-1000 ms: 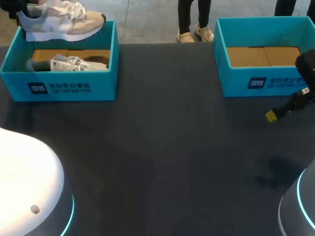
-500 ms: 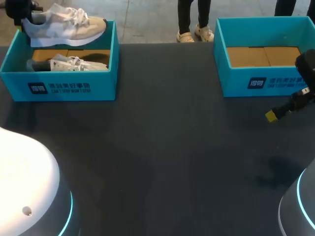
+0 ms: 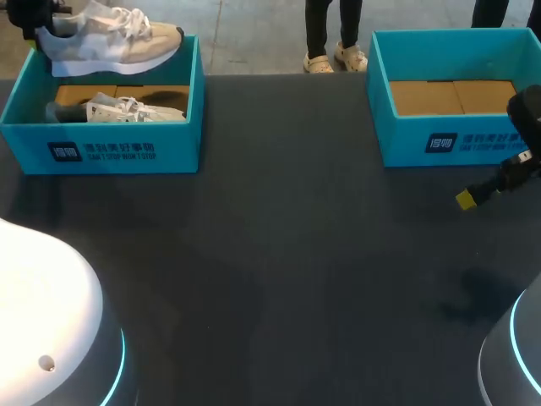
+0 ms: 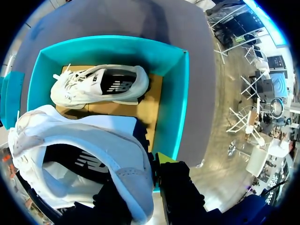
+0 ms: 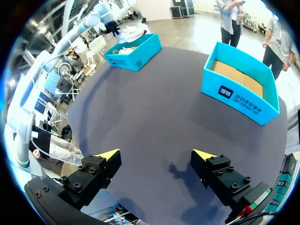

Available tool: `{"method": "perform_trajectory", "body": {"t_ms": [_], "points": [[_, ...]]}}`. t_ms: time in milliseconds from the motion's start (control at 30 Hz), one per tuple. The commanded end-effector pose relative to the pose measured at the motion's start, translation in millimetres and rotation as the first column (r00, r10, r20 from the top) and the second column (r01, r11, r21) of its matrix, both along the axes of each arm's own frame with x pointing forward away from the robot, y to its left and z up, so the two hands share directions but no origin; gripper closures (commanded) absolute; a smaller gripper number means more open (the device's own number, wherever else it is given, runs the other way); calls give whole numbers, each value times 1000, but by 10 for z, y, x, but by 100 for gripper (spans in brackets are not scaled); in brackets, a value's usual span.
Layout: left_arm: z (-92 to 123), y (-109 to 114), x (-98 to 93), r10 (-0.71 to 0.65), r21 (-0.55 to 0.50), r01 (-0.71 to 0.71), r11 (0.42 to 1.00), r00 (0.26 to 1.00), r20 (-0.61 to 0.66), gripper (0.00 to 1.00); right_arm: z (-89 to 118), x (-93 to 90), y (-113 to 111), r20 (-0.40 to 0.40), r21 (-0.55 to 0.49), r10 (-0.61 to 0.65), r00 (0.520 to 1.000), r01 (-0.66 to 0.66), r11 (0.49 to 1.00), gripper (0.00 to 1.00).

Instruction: Take the shoe out of the shoebox, open the shoe tongue, remove and reinsert the insole, then place the shoe into the shoebox

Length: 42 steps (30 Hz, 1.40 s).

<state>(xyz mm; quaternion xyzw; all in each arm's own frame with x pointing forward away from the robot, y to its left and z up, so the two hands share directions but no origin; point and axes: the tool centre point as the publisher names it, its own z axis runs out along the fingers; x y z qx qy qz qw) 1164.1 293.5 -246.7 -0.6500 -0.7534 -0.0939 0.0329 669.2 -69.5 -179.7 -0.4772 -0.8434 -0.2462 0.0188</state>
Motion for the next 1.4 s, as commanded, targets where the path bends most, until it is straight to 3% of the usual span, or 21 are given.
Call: {"method": "perform_trajectory", "body": {"t_ms": [33, 1400], "points": [[10, -5, -30, -3, 1, 3, 1000, 1000, 7, 100, -11, -1, 8, 0, -1, -2, 1000, 2, 1000, 0], [-358, 17, 143, 23, 31, -24, 999, 1000, 2, 100, -11, -1, 8, 0, -1, -2, 1000, 2, 1000, 0]]}}
